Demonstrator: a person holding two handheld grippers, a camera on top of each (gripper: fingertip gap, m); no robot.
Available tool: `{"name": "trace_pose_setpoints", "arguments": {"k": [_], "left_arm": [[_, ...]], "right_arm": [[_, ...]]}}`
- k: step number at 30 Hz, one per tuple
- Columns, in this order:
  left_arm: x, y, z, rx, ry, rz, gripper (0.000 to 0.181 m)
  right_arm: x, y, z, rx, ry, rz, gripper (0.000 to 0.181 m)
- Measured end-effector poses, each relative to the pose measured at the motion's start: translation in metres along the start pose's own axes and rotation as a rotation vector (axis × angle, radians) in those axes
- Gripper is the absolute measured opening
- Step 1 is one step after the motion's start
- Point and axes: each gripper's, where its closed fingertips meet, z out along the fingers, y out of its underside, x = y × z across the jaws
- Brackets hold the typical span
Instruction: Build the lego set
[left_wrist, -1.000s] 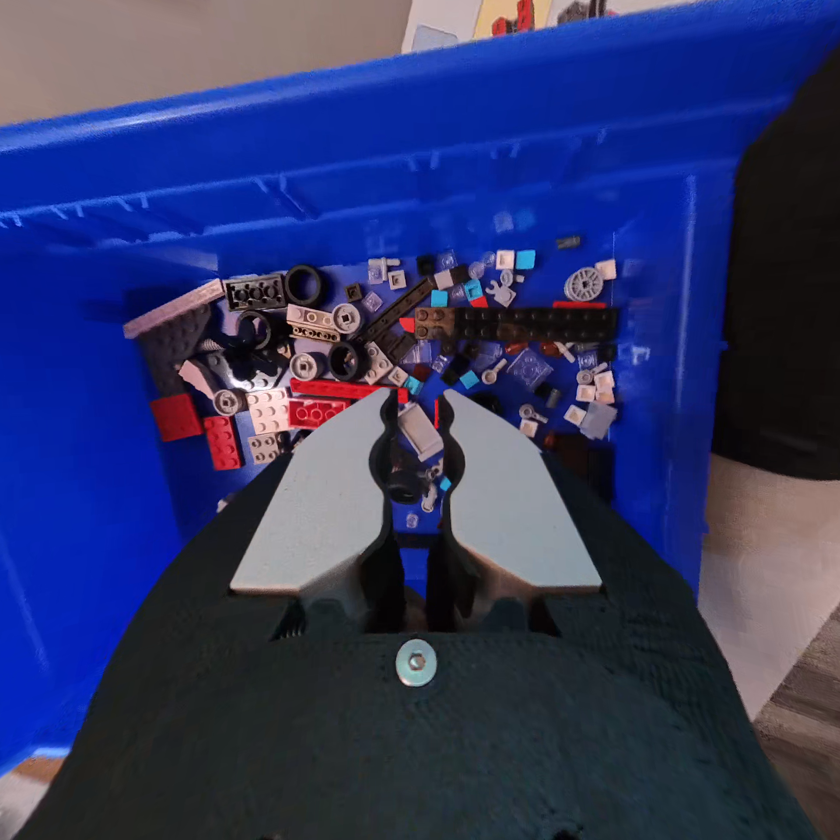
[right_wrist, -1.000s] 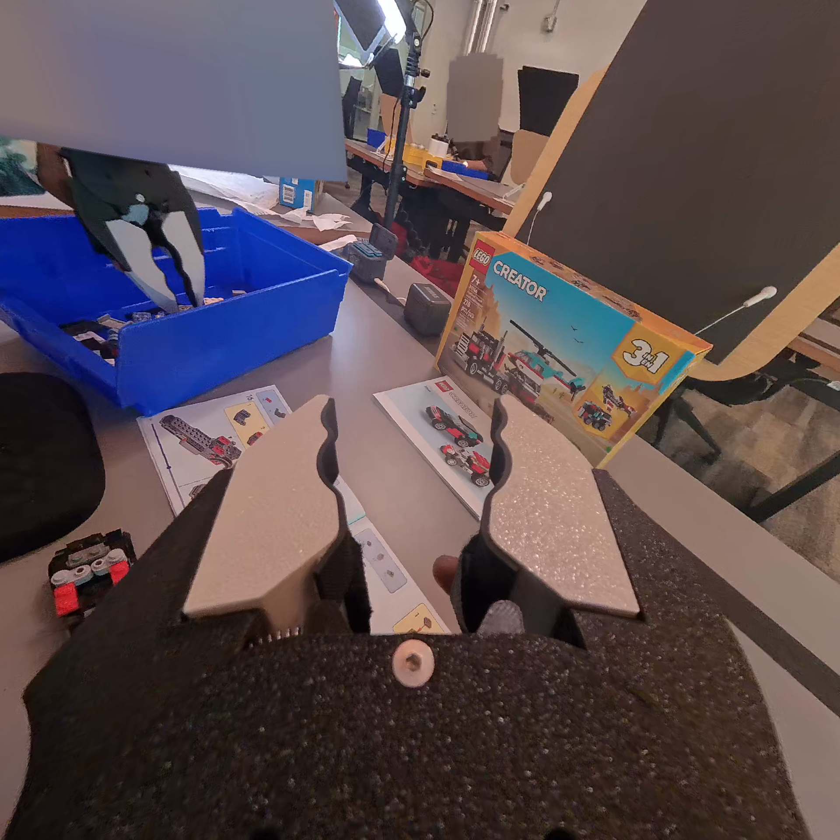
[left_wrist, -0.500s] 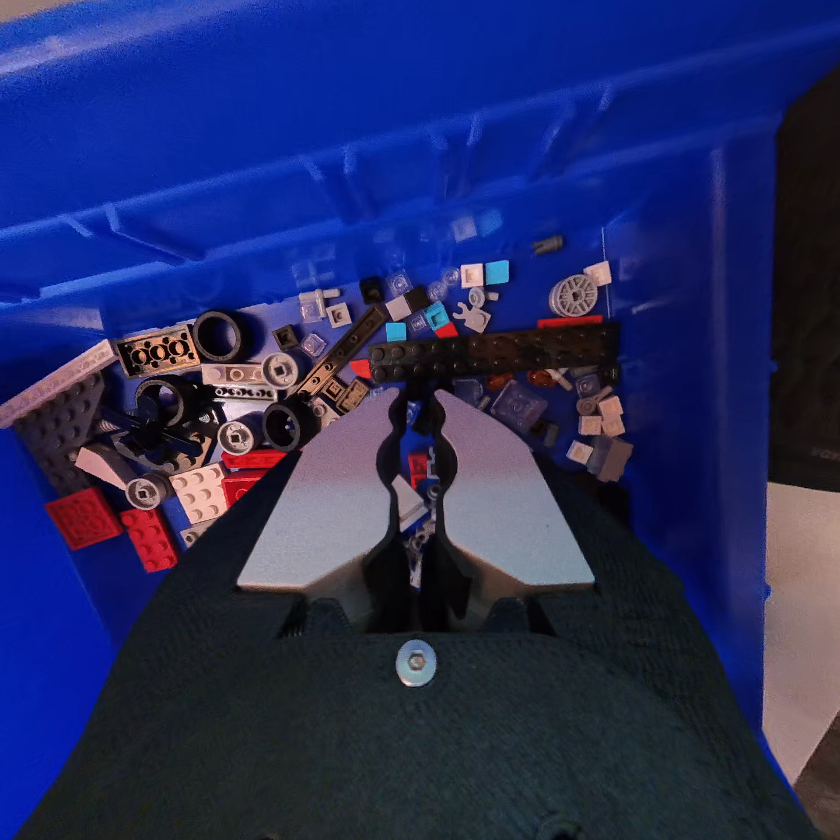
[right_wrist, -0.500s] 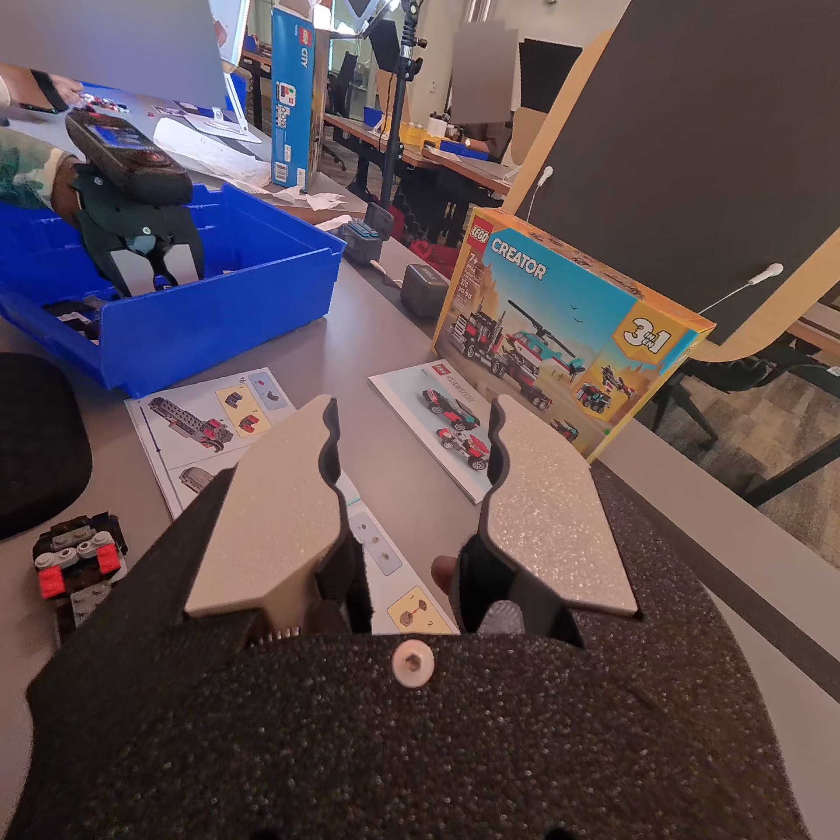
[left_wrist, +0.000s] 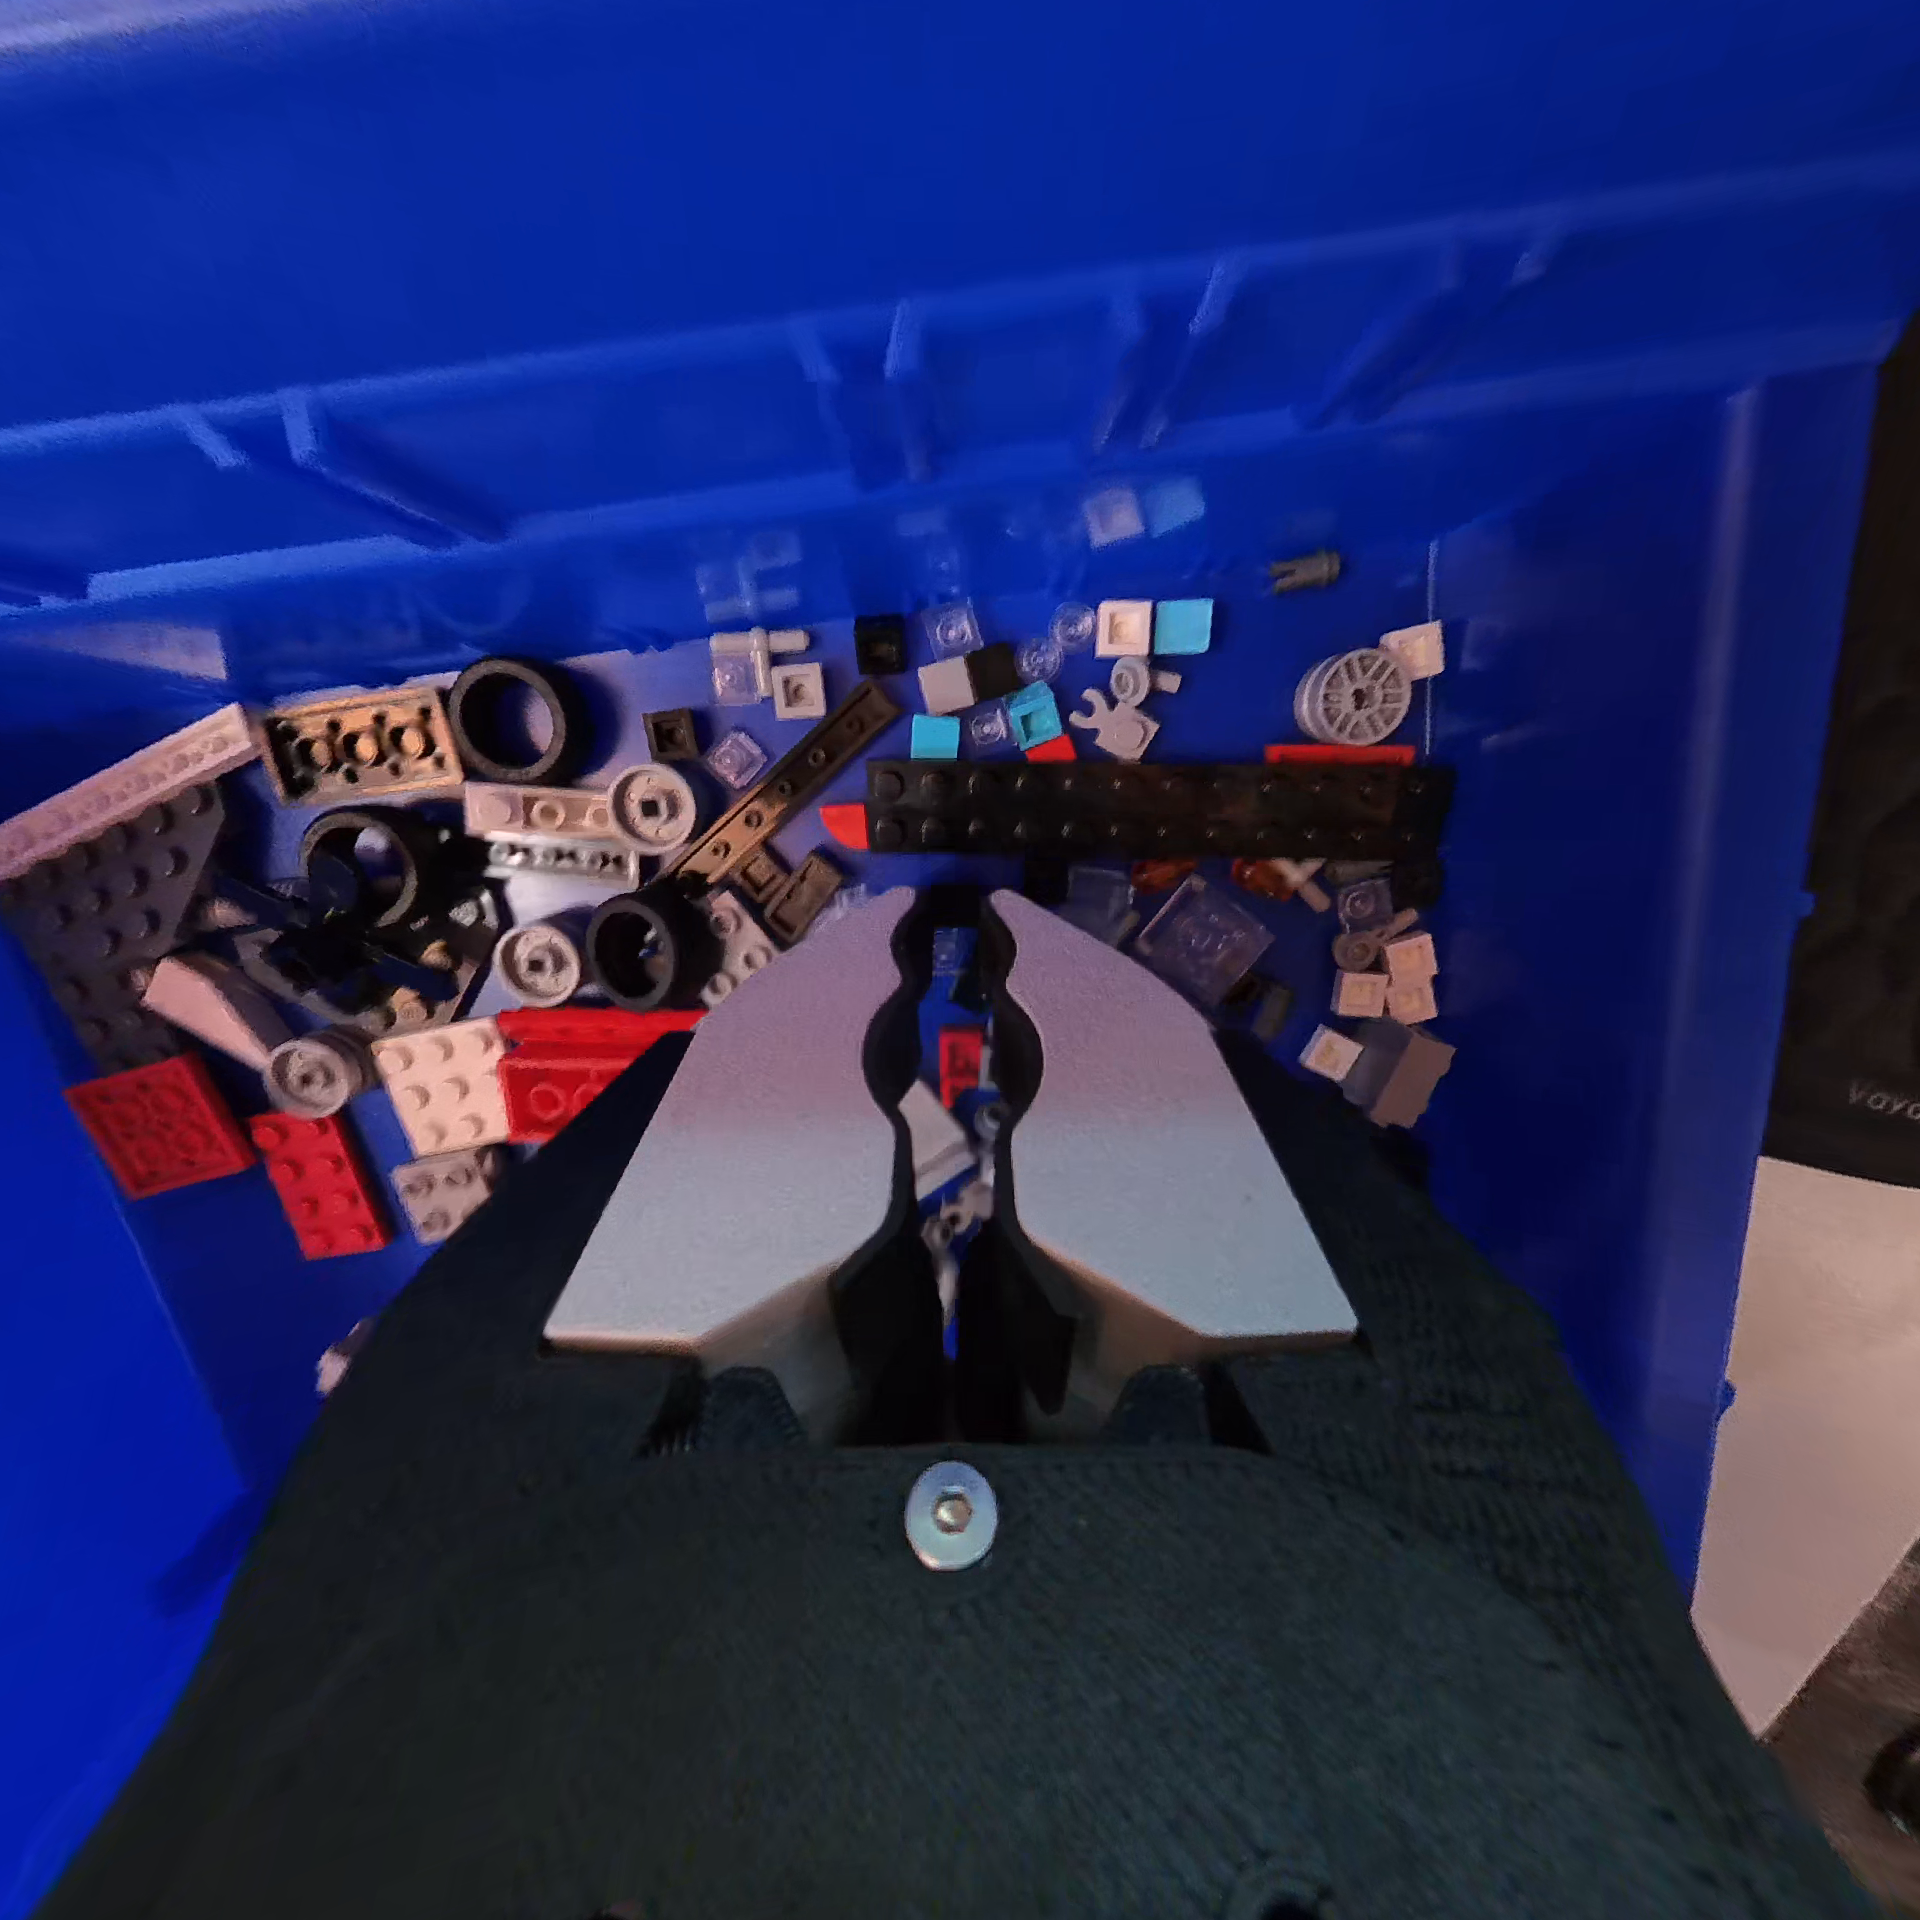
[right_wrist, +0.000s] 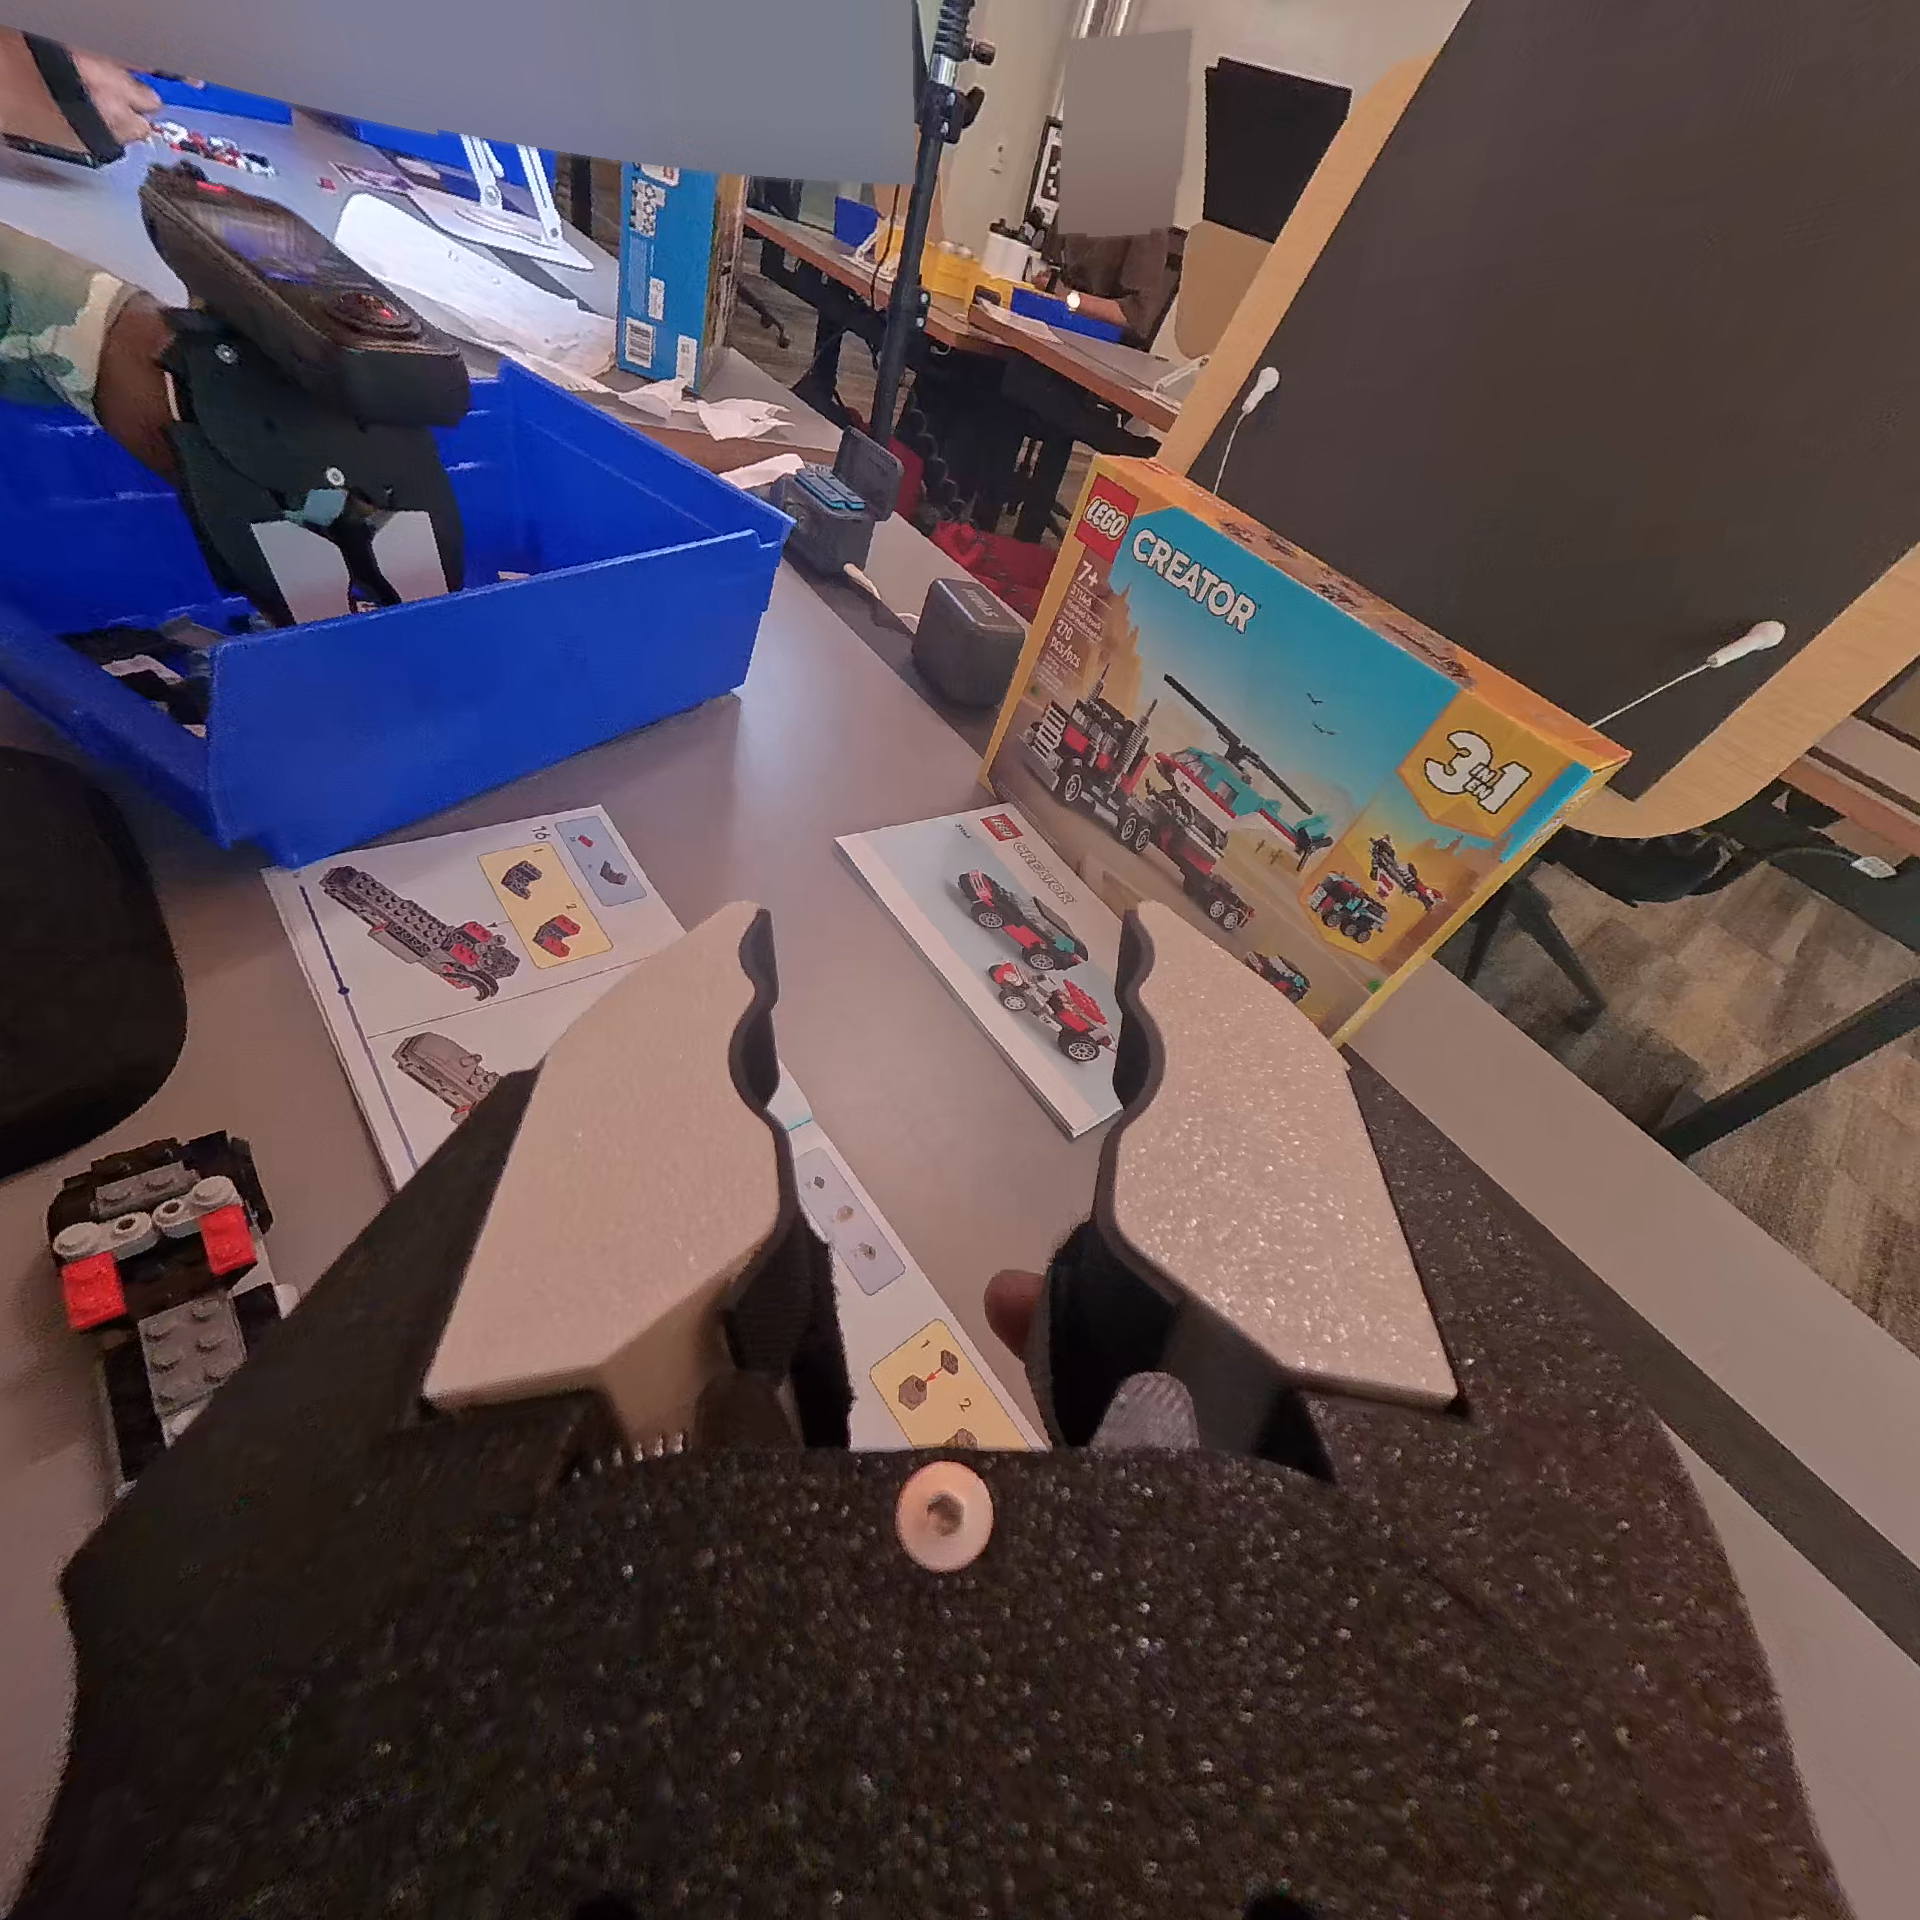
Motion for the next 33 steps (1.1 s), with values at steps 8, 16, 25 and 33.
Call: {"name": "trace_pose_setpoints", "arguments": {"k": [8, 16, 25, 33], "left_arm": [[0.009, -0.042, -0.074, 0.114, -0.203, -0.011, 0.008], [0.097, -0.148, -0.067, 0.251, -0.003, -0.009, 0.008], [0.126, -0.161, 0.01, 0.088, -0.004, -0.144, 0.008], [0.135, -0.14, 0.048, -0.001, 0.051, -0.186, 0.009]], "right_arm": [[-0.005, 0.005, -0.014, -0.009, -0.022, -0.006, 0.063], [-0.014, -0.018, -0.033, 0.129, -0.077, 0.006, 0.061], [-0.013, -0.023, -0.042, 0.186, -0.068, 0.024, 0.059], [-0.039, -0.029, -0.046, 0.27, -0.199, 0.01, 0.063]]}}
